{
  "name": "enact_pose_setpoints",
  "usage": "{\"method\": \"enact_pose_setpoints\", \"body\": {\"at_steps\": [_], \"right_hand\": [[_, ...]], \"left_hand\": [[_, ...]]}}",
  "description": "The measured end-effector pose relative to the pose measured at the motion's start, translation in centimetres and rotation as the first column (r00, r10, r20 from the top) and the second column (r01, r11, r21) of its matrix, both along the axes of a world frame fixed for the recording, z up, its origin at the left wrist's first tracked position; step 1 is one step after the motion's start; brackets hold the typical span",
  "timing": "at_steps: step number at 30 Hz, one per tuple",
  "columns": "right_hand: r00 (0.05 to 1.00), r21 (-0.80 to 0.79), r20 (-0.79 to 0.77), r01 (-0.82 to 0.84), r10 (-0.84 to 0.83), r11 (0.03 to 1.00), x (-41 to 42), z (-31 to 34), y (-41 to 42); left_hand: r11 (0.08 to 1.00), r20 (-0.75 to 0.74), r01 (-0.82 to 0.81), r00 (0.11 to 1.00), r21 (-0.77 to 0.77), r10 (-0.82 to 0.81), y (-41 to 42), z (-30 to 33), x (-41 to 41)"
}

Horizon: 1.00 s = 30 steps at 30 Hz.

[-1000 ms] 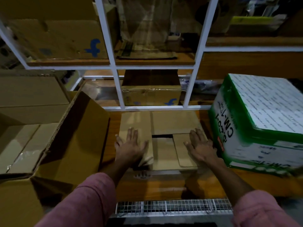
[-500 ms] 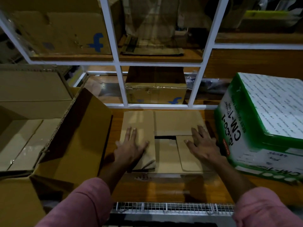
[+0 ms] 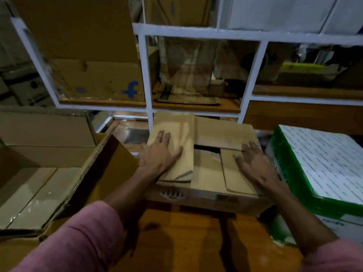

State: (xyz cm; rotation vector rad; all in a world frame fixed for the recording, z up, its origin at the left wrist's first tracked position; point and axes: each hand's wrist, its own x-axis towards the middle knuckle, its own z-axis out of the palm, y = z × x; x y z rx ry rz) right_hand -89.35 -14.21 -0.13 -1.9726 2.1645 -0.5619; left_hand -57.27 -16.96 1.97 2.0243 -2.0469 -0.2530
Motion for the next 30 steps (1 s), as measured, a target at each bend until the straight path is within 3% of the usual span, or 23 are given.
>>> {"method": "enact_pose_setpoints", "body": {"at_steps": [5,12,20,25,30], "right_hand": [[0.999,-0.208,-0.041,0.007,-0.016,0.978,1.0,8.9,-1.5],[0.995,-0.344,-0.092,-0.055,0.024,0.937,5.2,18.6,-1.7],[0.988,-0.361,-0.128,-0.125,0.084,0.924,16.4,24.5,-0.1],[0.982,-0.372,-0.140,-0.172,0.128,0.912,28.2,26.1,0.6],[0.968,-0.319,-0.156,-0.239,0.198,0.917,41.7,25.3,1.1]], "left_hand": [[0.982,0.061,0.040,0.998,-0.186,-0.029,-1.2,10.2,1.4],[0.938,0.036,-0.036,0.998,-0.343,0.051,0.2,19.3,5.9],[0.919,-0.038,-0.092,0.996,-0.384,0.084,2.5,22.7,17.1],[0.892,-0.019,-0.149,0.988,-0.427,0.155,4.9,24.5,28.1],[0.909,-0.035,-0.202,0.978,-0.365,0.204,6.6,23.9,41.8]]}}
